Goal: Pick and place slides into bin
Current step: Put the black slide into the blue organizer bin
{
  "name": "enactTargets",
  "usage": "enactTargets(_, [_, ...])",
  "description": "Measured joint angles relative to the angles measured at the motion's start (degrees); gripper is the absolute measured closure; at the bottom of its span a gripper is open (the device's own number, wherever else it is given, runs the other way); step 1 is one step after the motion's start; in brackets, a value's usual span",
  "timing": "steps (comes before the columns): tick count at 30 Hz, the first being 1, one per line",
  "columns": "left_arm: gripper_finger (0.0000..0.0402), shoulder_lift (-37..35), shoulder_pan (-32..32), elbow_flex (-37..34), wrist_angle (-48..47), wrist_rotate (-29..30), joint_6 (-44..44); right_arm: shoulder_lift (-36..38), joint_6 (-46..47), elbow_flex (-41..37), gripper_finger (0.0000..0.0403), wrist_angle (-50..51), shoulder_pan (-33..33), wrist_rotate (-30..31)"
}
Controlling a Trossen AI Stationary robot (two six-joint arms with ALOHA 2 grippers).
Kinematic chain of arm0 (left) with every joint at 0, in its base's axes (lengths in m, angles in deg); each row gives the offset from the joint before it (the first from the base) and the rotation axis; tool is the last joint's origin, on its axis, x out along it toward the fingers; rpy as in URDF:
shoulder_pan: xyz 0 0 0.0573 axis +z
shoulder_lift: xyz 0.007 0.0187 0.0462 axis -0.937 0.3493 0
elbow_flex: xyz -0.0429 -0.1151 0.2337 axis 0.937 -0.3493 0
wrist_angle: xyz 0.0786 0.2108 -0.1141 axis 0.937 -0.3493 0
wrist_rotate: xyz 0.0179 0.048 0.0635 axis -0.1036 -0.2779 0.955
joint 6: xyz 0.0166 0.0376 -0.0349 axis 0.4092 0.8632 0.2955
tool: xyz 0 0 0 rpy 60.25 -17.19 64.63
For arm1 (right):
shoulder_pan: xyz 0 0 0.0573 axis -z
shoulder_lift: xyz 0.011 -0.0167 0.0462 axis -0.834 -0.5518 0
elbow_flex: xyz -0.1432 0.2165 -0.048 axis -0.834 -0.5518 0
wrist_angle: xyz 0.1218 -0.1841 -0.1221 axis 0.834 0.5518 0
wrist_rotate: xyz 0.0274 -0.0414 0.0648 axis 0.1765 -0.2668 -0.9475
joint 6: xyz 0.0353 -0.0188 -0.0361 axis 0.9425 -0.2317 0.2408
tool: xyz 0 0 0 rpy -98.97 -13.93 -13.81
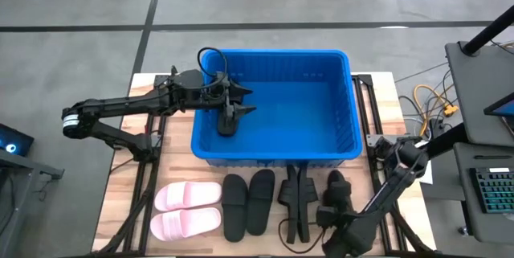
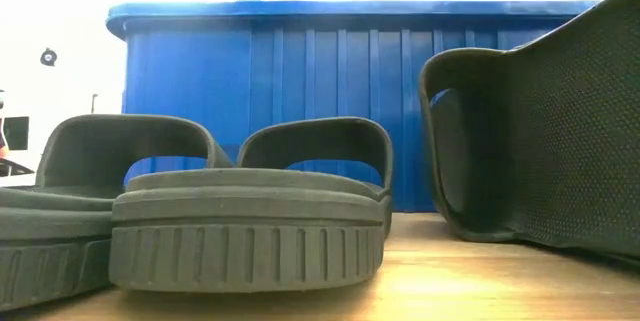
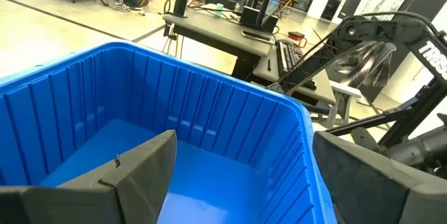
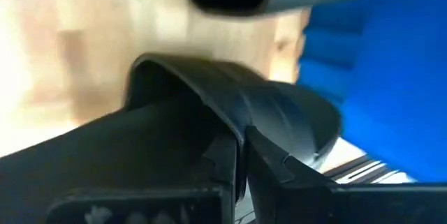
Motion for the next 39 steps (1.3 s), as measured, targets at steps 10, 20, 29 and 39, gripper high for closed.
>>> enactTargets(10, [0.0081, 0.0, -0.03, 0.0, 0.34, 0.0, -0.1, 12.42, 6.93, 1.05, 0.0392, 0.11, -0.94, -8.94])
enactTargets(20, [0.0081, -0.01, -0.3, 0.5, 0.8, -2.58, -0.68, 26.35, 19.49, 6.27, 0.0392, -1.33, -0.94, 16.78])
enactTargets(29, [0.0081, -0.44, -3.88, 3.56, 0.9, -8.93, 2.05, 30.77, 15.27, 7.5, 0.0392, -2.64, 2.21, 54.83])
enactTargets(39, [0.0081, -0.39, -9.98, 8.24, 0.55, 8.93, 17.7, 26.88, 7.76, 7.23, 0.0392, -2.64, 23.62, 60.35])
